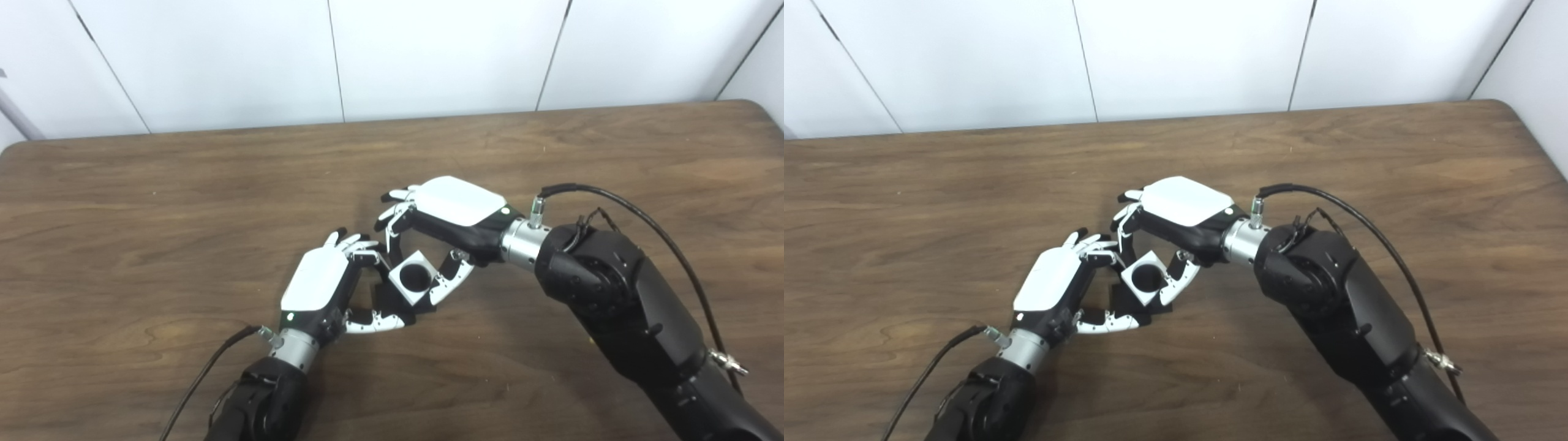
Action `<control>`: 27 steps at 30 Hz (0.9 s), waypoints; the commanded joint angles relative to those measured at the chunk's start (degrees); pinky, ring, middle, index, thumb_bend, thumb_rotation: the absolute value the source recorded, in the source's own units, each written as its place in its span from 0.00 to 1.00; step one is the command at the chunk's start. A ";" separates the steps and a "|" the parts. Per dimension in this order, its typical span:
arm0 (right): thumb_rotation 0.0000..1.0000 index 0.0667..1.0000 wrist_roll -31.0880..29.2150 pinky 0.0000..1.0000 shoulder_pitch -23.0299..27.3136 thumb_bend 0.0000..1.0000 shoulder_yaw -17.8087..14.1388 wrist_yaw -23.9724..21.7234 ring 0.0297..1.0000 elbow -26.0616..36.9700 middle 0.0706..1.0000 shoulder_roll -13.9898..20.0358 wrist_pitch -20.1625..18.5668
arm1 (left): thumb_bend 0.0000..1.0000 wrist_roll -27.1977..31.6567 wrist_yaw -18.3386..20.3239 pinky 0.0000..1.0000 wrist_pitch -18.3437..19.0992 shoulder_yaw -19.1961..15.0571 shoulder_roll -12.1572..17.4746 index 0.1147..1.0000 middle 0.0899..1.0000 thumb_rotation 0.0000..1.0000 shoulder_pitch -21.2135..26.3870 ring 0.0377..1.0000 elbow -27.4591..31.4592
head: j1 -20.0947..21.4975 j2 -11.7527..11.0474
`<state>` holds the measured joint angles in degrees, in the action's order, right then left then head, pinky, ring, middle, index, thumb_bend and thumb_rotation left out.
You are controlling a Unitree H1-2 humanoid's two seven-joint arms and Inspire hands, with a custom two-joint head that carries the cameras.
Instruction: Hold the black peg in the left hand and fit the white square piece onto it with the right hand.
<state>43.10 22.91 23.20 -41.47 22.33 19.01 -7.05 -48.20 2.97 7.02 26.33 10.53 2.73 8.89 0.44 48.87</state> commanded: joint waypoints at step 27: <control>0.19 0.56 0.79 0.94 1.10 0.83 -0.02 2.80 0.94 -0.84 0.80 -1.00 1.26 | 0.52 -0.39 4.20 1.00 1.01 2.03 1.26 0.42 0.77 0.06 -1.84 0.88 0.05 | 0.22 0.28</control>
<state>43.81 22.35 23.65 -40.48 20.65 18.29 -6.62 -48.12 3.55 7.88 26.91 10.94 2.55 9.98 0.62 49.13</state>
